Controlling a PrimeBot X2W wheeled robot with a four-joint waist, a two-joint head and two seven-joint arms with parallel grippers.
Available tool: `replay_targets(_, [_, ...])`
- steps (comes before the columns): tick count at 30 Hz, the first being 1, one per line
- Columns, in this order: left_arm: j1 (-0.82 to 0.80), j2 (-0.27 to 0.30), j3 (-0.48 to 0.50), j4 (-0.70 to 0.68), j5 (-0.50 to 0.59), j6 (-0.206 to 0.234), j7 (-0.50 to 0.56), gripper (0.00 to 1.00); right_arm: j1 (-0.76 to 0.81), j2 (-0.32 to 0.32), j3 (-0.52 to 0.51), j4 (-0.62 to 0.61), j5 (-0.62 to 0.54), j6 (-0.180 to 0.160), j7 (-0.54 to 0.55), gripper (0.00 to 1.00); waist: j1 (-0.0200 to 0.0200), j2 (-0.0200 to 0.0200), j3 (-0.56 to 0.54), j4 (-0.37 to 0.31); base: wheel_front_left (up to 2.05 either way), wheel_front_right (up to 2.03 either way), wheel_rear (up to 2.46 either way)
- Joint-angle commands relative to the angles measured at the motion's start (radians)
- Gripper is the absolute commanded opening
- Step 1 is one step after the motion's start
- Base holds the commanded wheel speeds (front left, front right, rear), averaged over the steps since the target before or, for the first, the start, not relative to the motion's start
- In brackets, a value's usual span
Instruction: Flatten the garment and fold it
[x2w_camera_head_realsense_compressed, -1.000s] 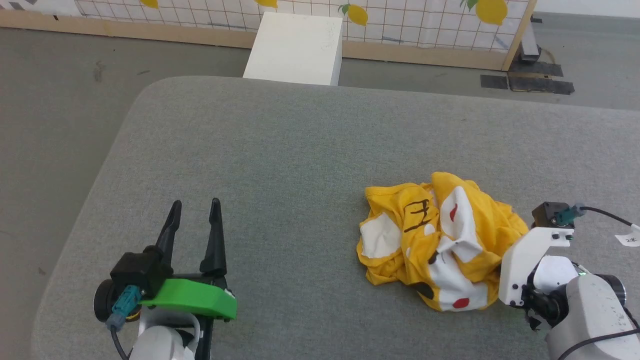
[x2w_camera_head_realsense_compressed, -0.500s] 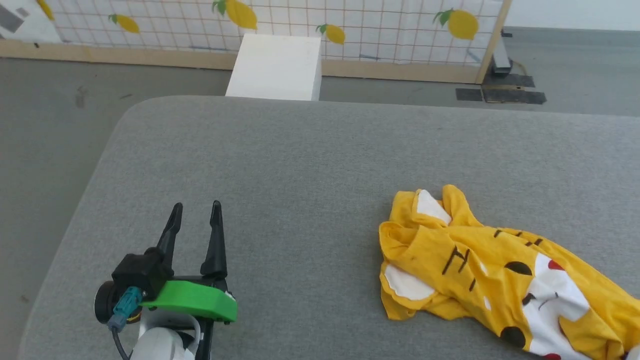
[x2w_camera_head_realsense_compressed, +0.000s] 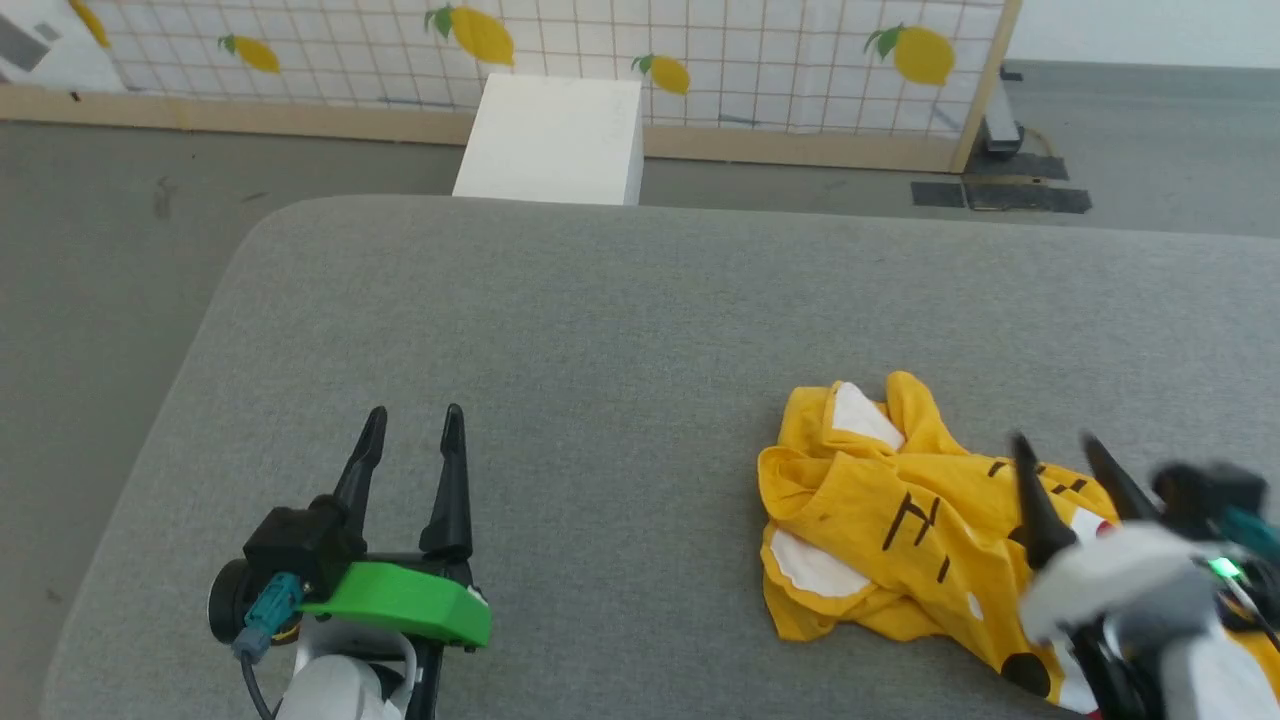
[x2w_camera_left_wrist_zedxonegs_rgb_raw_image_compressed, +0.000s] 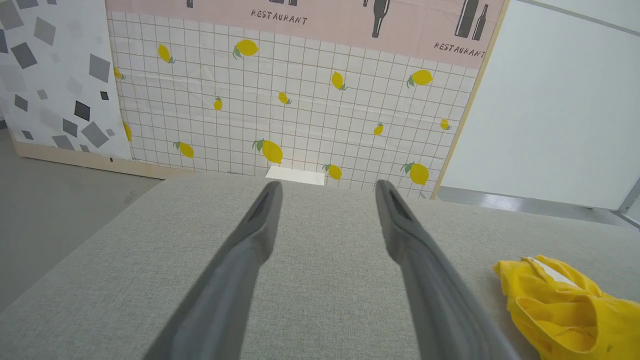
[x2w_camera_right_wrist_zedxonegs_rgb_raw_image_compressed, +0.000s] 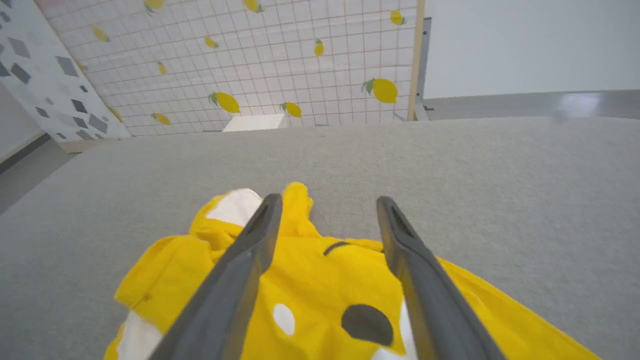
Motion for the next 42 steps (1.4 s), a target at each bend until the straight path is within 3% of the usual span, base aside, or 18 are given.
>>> replay_targets(1, [-0.012, -0.003, -0.004, -0.003, -0.008, -0.005, -0.005, 1.0, -0.064, -0.01, 0.031, 0.029, -0.008, -0.001, -0.022, 1.0, 0.0, 0.0, 0.023, 0.022, 0.0, 0.0, 0.0])
replay_targets(7, [-0.065, -0.003, -0.033, -0.014, -0.02, -0.004, -0.005, 1.0, -0.312, -0.045, 0.083, 0.275, -0.036, -0.001, 0.009, 1.0, 0.0, 0.0, 0.093, 0.084, 0.0, 0.0, 0.0])
replay_targets(12, [-0.1, -0.003, -0.058, -0.014, -0.034, -0.001, -0.005, 1.0, -0.461, -0.058, 0.058, 0.513, -0.084, -0.001, 0.223, 1.0, 0.0, 0.0, 0.135, 0.139, 0.0, 0.0, 0.0])
replay_targets(16, [-0.104, -0.003, -0.063, -0.014, -0.038, 0.004, -0.005, 1.0, -0.527, -0.064, 0.038, 0.629, -0.141, -0.001, 0.434, 0.97, 0.0, 0.0, 0.152, 0.157, 0.0, 0.0, 0.0])
replay_targets(17, [-0.105, -0.003, -0.064, -0.014, -0.038, 0.005, -0.005, 1.0, -0.536, -0.064, 0.038, 0.642, -0.154, -0.001, 0.474, 0.44, 0.0, 0.0, 0.153, 0.159, 0.0, 0.0, 0.0])
replay_targets(18, [-0.104, -0.003, -0.063, -0.014, -0.039, 0.007, -0.005, 1.0, -0.546, -0.066, 0.039, 0.647, -0.166, -0.001, 0.51, 0.09, 0.0, 0.0, 0.155, 0.16, 0.0, 0.0, 0.0])
replay_targets(19, [-0.104, -0.003, -0.062, -0.014, -0.039, 0.008, -0.005, 1.0, -0.553, -0.068, 0.042, 0.646, -0.172, -0.001, 0.529, 0.0, 0.0, 0.0, 0.155, 0.16, 0.0, 0.0, 0.0])
replay_targets(23, [-0.098, -0.003, -0.049, -0.015, -0.037, 0.013, -0.005, 1.0, -0.576, -0.07, 0.001, 0.567, -0.151, -0.001, 0.442, 0.0, 0.0, 0.0, 0.147, 0.144, 0.0, 0.0, 0.0])
replay_targets(27, [-0.09, -0.003, -0.036, -0.013, -0.03, 0.013, -0.005, 1.0, -0.563, -0.093, -0.118, 0.494, -0.147, -0.001, 0.318, 0.0, 0.0, 0.0, 0.122, 0.117, 0.0, 0.0, 0.0])
replay_targets(32, [-0.075, -0.003, -0.029, -0.011, -0.021, 0.007, -0.005, 1.0, -0.502, -0.108, -0.378, 0.421, -0.202, -0.001, 0.238, 0.0, 0.0, 0.0, 0.093, 0.081, 0.0, 0.0, 0.0])
replay_targets(39, [-0.066, -0.003, -0.034, -0.003, -0.017, -0.002, -0.005, 1.0, -0.408, -0.074, -0.772, 0.332, -0.301, -0.001, 0.208, 0.0, 0.0, 0.0, 0.079, 0.047, 0.0, 0.0, 0.0])
replay_targets(42, [-0.062, -0.003, -0.033, -0.001, -0.013, -0.005, -0.005, 1.0, -0.367, -0.033, -0.856, 0.298, -0.316, -0.001, 0.238, 0.0, 0.0, 0.0, 0.075, 0.035, 0.0, 0.0, 0.0])
